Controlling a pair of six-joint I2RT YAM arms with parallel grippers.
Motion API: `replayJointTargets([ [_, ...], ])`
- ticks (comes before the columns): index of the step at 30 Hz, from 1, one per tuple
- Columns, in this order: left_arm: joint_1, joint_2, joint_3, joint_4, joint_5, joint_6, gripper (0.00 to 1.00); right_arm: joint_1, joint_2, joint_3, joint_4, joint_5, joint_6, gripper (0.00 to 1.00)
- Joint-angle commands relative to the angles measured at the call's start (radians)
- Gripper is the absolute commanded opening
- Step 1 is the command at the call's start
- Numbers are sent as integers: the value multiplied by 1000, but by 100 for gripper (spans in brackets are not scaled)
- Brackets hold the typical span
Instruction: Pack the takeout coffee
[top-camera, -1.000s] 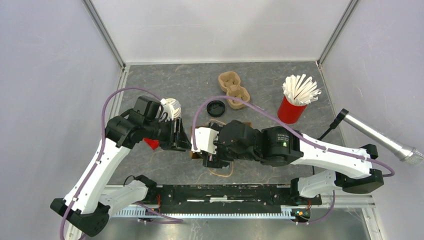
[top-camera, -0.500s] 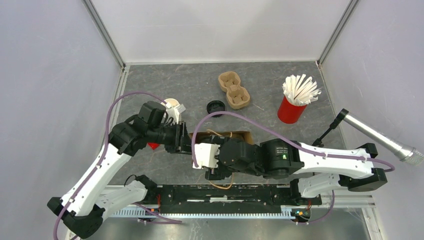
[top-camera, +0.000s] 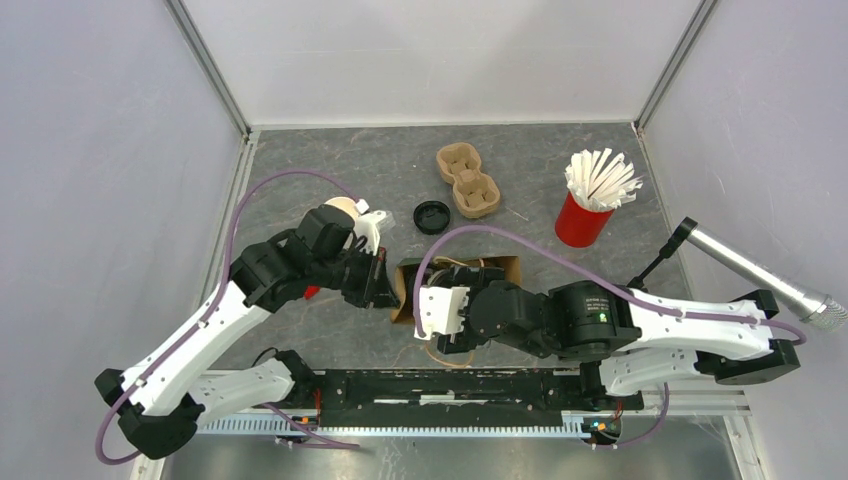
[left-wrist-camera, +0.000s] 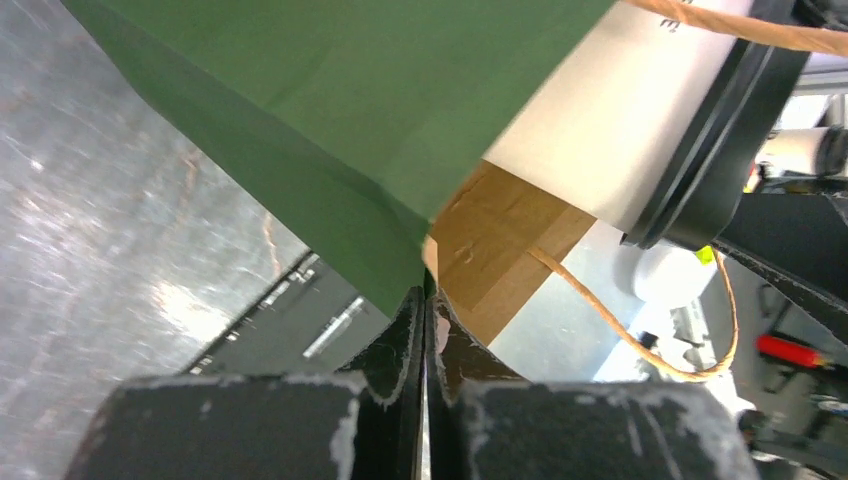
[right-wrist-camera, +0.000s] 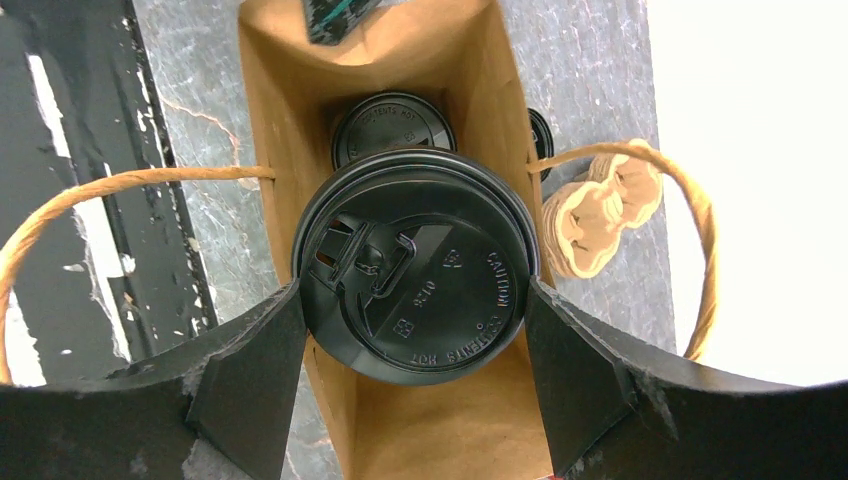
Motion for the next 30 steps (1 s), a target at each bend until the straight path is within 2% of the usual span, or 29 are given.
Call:
replayJointTargets([
  [1,-2,34,61,67,-64,200,2,7,-10,-8,-15,56,-31,71],
  [9,-2,-34,-19,183,-44,239,2,6,-40,-89,-39,66,-89,72],
  [12,-2,-48,-17,190,-52,245,5,6,-33,-93,-47,51,-102,72],
  [15,-2,-40,-1,166,-50,196,21,6,-12,-92,-45,41,-104,71],
  [17,-2,-39,1,136,-36,150,23,7,4,-91,-32,36,-104,71],
  [19,-2,-44,-3,117,-6,113,31,7,16,-92,-13,30,-103,71],
  [21,-2,-50,-6,86,-11,77,34,6,27,-93,6,27,-104,71],
  [25,-2,-50,5,0,-30,40,47,7,42,-90,36,28,-114,71],
  [30,-1,-72,-3,-8,-43,4,61,7,35,-104,77,41,-142,72],
])
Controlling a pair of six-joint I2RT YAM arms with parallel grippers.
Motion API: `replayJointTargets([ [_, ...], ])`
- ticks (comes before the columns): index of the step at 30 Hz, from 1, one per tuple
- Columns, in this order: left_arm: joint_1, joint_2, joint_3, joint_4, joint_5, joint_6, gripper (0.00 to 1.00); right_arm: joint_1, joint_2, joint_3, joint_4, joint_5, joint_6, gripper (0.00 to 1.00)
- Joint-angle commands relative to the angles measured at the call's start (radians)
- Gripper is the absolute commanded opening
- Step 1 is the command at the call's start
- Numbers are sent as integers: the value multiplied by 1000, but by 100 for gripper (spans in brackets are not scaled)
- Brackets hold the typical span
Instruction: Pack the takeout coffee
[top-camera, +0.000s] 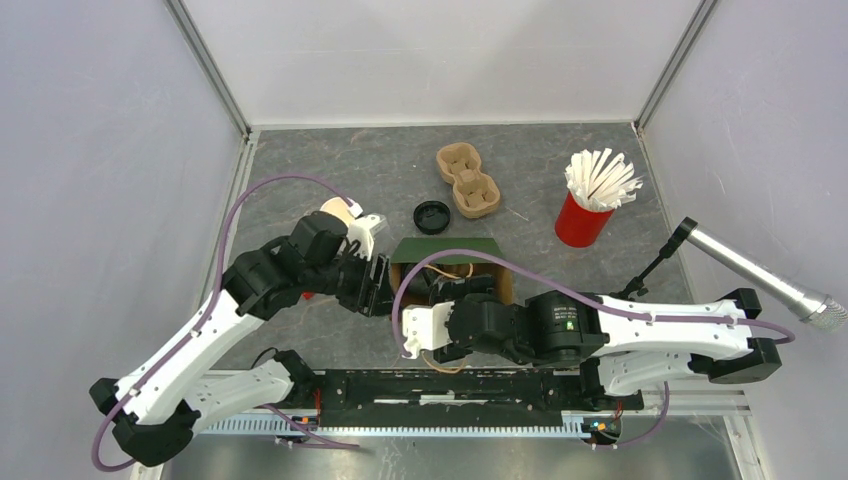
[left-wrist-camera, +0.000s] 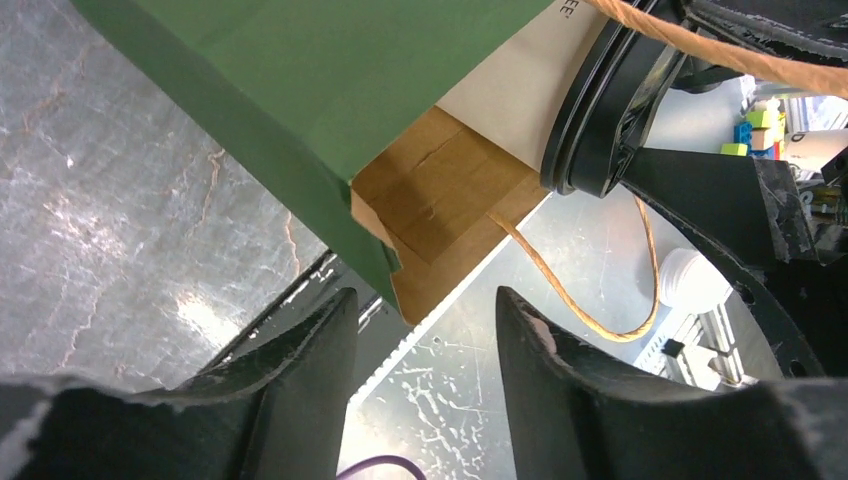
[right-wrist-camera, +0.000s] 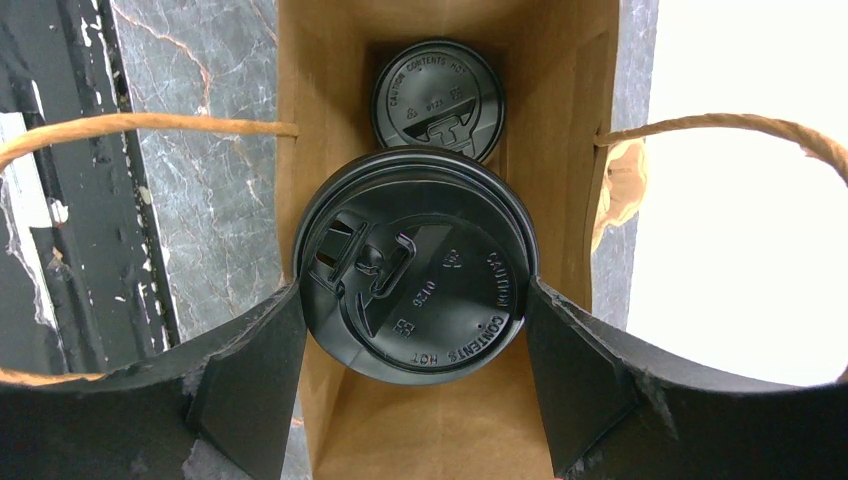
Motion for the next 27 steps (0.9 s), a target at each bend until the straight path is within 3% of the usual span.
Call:
replayJointTargets([
  [1,-2,-30,17,-21,-10,-77,62,3,-13,-9,74,19,-36,72],
  [20,-2,-8,-42,45,-72,-113,63,-15,-19,-15,72,65,-91,72],
  [27,-2,-1,-59,85,-57,-119,47,-46,-45,-15,50,55,-134,73],
])
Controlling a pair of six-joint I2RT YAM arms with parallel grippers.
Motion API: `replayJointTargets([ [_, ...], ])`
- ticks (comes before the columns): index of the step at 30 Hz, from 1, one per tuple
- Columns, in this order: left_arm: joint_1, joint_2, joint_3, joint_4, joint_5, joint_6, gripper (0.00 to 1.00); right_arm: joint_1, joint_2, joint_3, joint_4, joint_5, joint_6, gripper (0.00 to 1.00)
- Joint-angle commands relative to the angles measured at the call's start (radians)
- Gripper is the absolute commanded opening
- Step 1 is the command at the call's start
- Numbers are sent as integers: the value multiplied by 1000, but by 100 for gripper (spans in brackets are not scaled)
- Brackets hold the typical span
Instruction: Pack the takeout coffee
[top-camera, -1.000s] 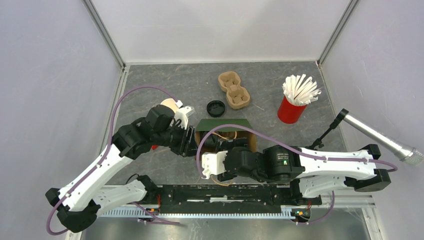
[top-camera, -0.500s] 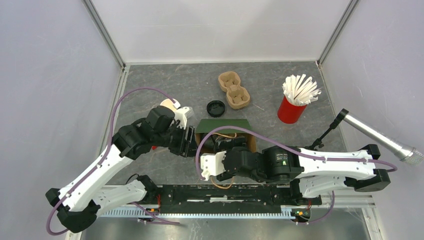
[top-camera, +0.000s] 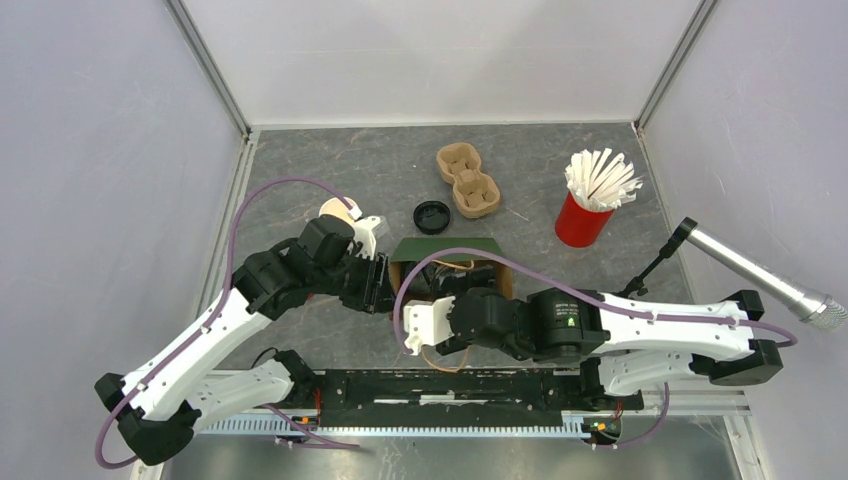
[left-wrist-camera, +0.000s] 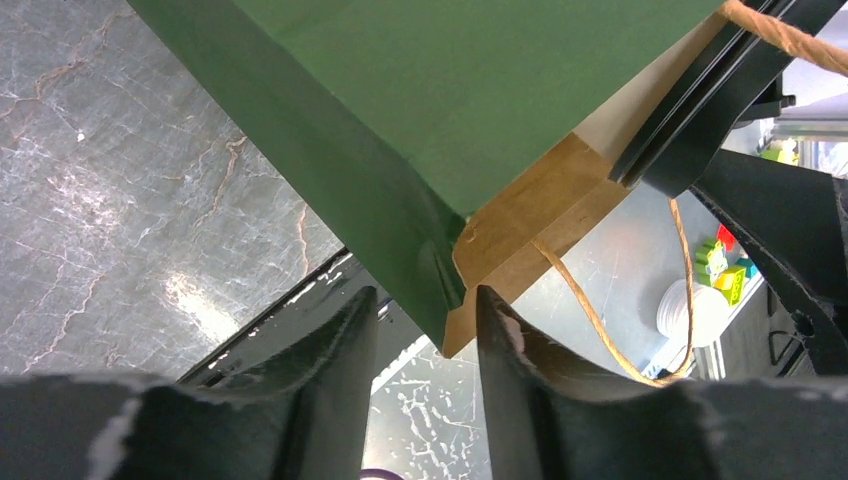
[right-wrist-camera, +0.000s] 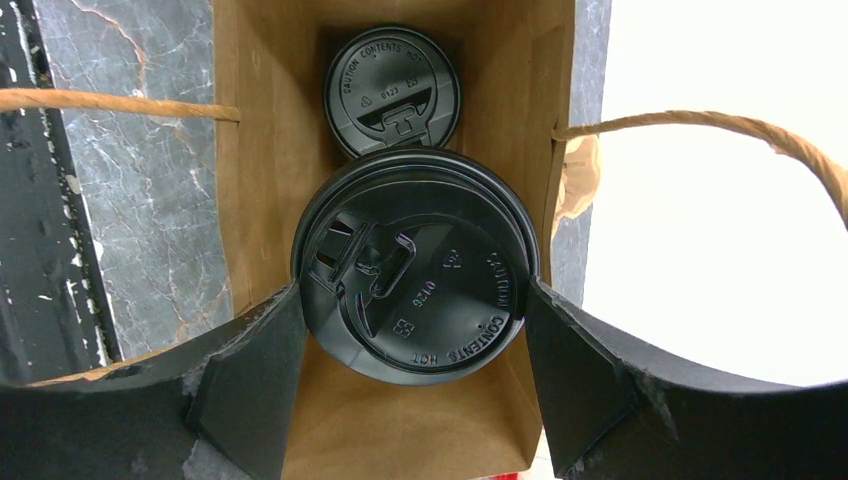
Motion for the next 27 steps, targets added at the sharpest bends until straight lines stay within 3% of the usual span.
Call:
replayJointTargets([
  [1,-2,-3,0,59,1,-39,44,-21,-46,-7,8,6,-43,74],
  [10,-2,-6,-9,72,27,1,11,-44,-44,-60,-27,-13,-123,75],
  [17,-2,-57,-102,149,86,43,2,-111,24,-23,-47,-48,-225,74],
  [27,-2,-75,-113,190,113,62,2,-229,8,-89,41,-158,-333,73],
])
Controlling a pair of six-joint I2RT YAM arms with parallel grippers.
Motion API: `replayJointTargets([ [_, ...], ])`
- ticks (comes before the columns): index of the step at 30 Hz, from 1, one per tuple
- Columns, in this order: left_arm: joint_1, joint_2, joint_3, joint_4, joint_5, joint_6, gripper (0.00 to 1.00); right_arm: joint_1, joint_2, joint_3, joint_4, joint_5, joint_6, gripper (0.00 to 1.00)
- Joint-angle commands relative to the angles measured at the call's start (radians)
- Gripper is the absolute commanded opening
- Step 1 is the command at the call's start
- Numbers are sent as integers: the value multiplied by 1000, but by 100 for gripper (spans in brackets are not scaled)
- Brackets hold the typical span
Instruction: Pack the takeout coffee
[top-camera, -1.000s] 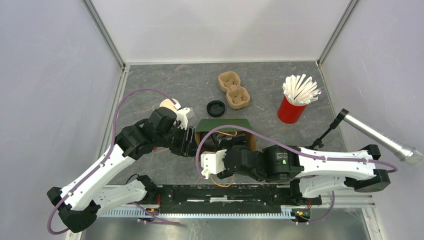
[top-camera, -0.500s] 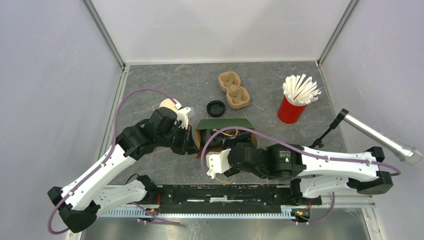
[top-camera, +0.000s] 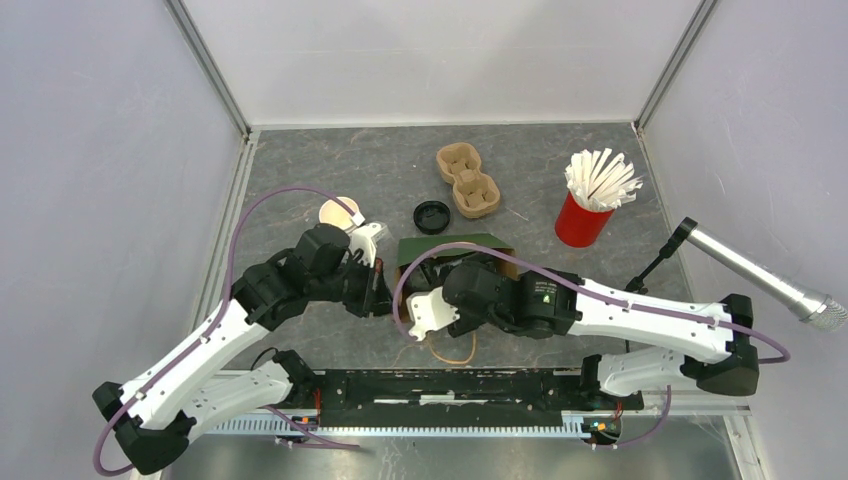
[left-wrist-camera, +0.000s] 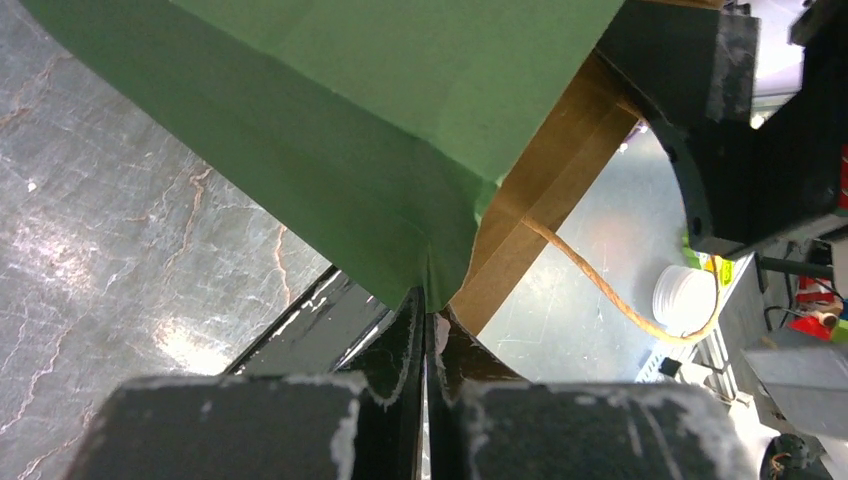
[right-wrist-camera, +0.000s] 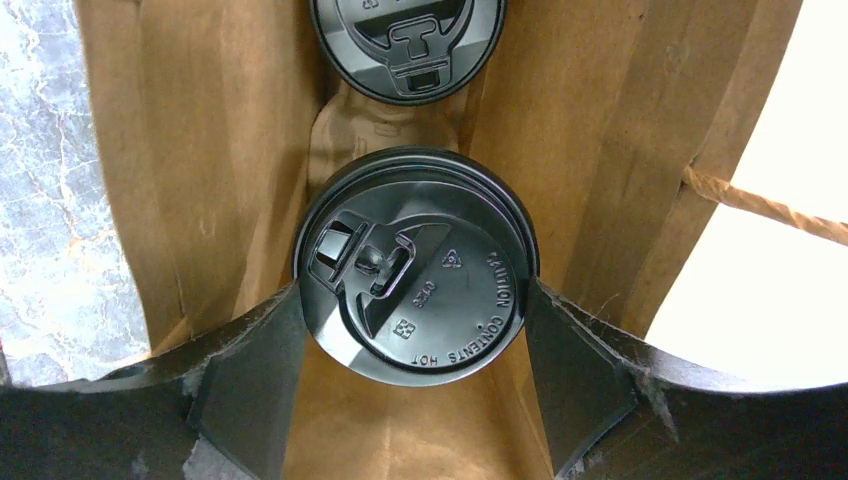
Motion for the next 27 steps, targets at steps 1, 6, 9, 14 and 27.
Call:
replayJointTargets([
  [1,-2,-3,-1,74,51,36,2,-51,-46,-48,94,-67,-96,73],
  [6,-2,-3,-10,86,61,31,2,-71,-57,-110,134,-103,-148,72],
  [9,-2,-6,-15,86,63,32,2,-75,-54,-128,156,-127,-163,72],
  [14,-2,-17,-22,85,71,33,3,-90,-69,-175,192,-149,-185,71],
  [27,-2,-55,-46,74,88,34,3,-156,-88,-287,317,-166,-252,70],
])
